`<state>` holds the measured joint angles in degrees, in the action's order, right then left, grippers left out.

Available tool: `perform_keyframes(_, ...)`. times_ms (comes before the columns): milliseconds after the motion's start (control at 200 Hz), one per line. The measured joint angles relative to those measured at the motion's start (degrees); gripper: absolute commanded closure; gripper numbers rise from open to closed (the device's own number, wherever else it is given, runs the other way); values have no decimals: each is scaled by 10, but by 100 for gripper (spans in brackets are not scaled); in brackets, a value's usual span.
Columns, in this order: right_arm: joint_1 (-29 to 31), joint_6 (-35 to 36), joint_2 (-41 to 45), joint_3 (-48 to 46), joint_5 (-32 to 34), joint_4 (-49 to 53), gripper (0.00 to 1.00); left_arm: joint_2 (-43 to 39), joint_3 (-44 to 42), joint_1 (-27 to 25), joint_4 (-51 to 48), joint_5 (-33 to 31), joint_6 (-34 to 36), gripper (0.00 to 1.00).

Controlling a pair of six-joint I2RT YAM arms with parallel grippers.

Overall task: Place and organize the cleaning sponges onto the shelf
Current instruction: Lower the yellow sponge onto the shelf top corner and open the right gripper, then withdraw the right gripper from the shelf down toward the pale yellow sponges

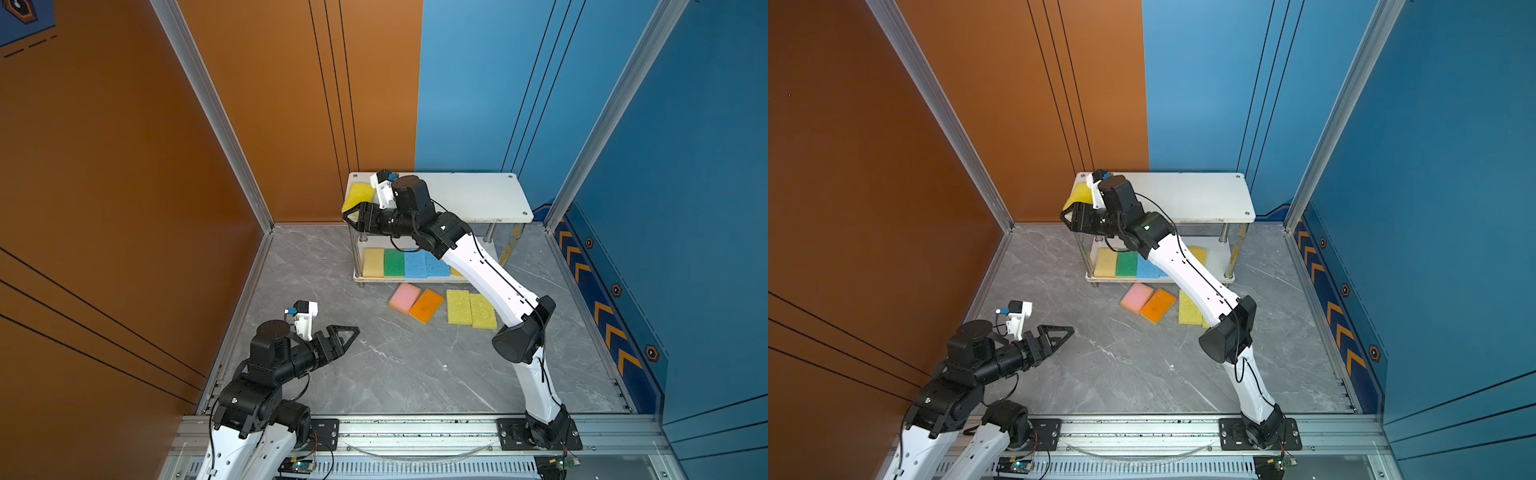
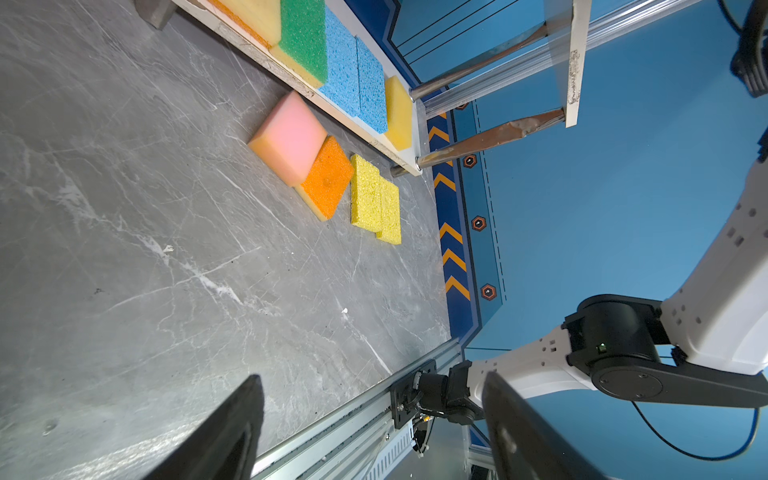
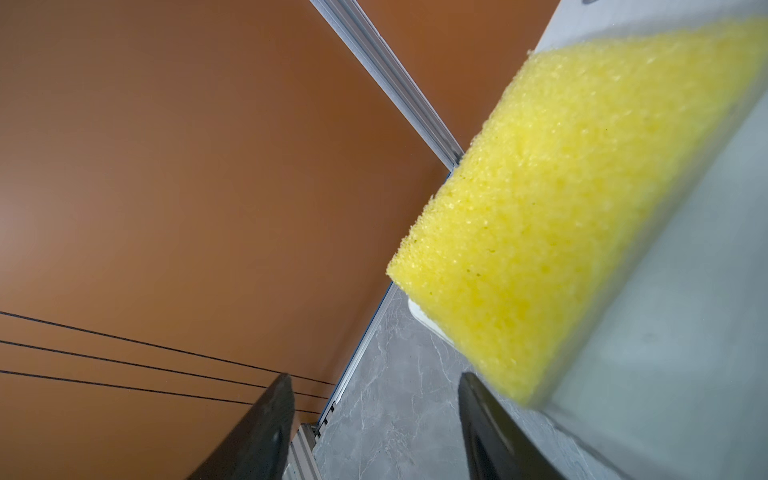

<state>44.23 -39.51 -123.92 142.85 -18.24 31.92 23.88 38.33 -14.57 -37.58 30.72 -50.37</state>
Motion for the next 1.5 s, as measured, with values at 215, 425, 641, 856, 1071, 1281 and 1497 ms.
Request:
perform_keyframes(215,-6,0,0,0,0,-1,35,0,-1,0,0,0,0,17)
perform_keyframes(425,-11,0,0,-3,1,-2,35,0,-1,0,0,0,0,17)
perform_keyframes(641,-10,0,3,-12,2,-7,35,0,-1,0,0,0,0,17)
perform_keyframes(856,-4,3,35,-52,2,-6,35,0,-1,0,0,0,0,17)
perform_keyframes(1071,22,31,179,-221,12,-5,32,1,-1,0,0,6,0,16)
perform_keyframes(1281,-6,48,406,-494,42,-19,29,21,-1,-2,0,16,1,9)
perform_keyframes(1497,-119,32,594,-786,54,-17,26,65,-17,-64,27,-2,0,8)
